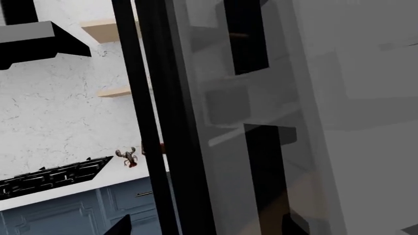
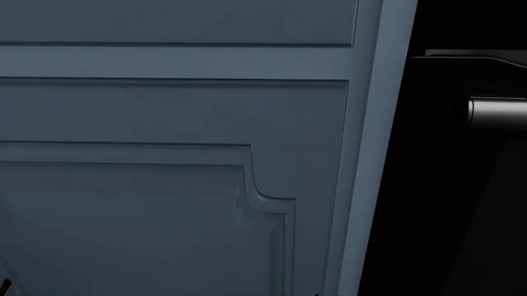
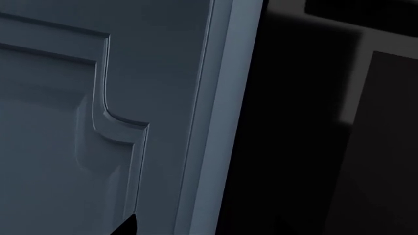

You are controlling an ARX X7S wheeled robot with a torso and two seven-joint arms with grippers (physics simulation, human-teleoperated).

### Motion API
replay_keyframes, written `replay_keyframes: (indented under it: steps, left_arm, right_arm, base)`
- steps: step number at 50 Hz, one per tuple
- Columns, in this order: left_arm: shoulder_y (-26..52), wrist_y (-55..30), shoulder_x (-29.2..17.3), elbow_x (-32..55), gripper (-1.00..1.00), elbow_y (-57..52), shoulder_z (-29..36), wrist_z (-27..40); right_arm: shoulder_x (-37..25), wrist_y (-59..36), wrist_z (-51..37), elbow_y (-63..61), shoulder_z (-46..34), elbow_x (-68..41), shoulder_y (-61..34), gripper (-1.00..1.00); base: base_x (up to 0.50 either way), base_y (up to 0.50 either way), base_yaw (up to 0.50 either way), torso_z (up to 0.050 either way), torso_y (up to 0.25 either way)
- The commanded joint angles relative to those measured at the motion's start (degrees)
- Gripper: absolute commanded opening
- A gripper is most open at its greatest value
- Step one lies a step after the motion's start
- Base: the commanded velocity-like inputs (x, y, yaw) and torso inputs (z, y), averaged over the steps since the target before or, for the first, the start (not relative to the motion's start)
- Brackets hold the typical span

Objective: Close the fridge door

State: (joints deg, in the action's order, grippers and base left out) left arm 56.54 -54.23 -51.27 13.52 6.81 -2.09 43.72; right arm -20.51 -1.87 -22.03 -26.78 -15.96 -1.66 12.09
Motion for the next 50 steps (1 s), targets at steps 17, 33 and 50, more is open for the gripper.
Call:
replay_keyframes:
  steps: [17,33,50]
  left_arm:
    - [13.4,-3.4,5.5,-4.8,1.0,-9.0,10.5,4.5]
    - [23.7,0.6,10.3,-12.4,1.0,5.2,24.4,4.1]
    - [30.8,16.7,21.3,-16.1,1.0,31.3,32.2,4.7]
  right_arm:
    - [-1.3,0.2,-2.0,-3.4,1.1,0.4,3.2,1.0]
    - [-1.8,0.0,-3.0,-4.4,1.6,0.6,4.7,1.0]
    - [-1.8,-1.0,-4.1,-4.5,1.7,1.1,5.2,1.0]
  base:
    - [0.0,0.0,0.0,0.0,0.0]
    - [0.01,0.0,0.0,0.002,0.0]
    - [0.02,0.01,-0.01,0.005,0.0]
